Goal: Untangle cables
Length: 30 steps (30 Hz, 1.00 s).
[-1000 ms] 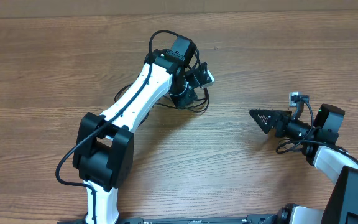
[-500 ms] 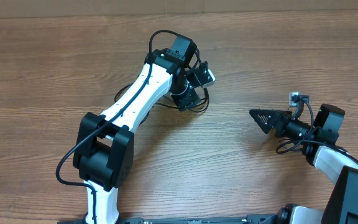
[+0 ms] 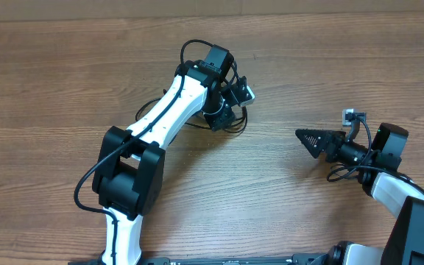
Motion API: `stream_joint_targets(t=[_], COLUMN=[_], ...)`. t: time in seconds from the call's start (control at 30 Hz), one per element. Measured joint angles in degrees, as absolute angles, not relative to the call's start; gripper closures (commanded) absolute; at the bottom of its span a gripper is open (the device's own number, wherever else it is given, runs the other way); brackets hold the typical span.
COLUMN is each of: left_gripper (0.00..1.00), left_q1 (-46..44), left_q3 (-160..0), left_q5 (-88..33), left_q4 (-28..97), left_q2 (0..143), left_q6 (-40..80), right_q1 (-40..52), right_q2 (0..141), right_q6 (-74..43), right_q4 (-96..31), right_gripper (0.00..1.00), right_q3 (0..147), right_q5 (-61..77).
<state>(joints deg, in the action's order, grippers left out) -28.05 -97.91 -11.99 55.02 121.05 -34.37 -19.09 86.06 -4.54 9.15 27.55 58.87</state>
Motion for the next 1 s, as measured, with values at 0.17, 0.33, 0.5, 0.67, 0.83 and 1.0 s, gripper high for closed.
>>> stream_joint_targets(t=[0.17, 0.33, 0.5, 0.67, 0.83, 1.0], left_gripper=[0.96, 0.96, 0.96, 0.96, 0.96, 0.96], left_q1=[-28.1, -28.1, -28.1, -28.1, -28.1, -28.1], left_q3=[-97.9, -97.9, -100.0, -108.0, -118.7, -128.8], left_q5=[-12.0, -11.7, -9.2, -6.2, -4.8, -4.0], left_q4=[55.1, 55.9, 59.3, 64.9, 66.3, 65.1], left_q2=[121.1, 121.1, 121.1, 119.9, 115.2, 107.5], left_q6=[-33.1, -31.6, -29.7, -28.2, -26.1, -24.1], right_q1=[-19.1, -19.1, -19.1, -19.1, -19.1, -19.1], right_q2=[86.1, 86.1, 86.1, 86.1, 86.1, 86.1], right_q6=[-4.5, -4.5, -4.5, -4.5, -4.5, -4.5], right_q4=[9.1, 8.8, 7.8, 7.9, 7.5, 6.6], right_gripper=[0.01, 0.01, 0.02, 0.04, 0.04, 0.04], right_q3=[27.6, 27.6, 27.6, 27.6, 27.6, 27.6], right_q5=[58.8, 58.8, 58.8, 58.8, 58.6, 58.5])
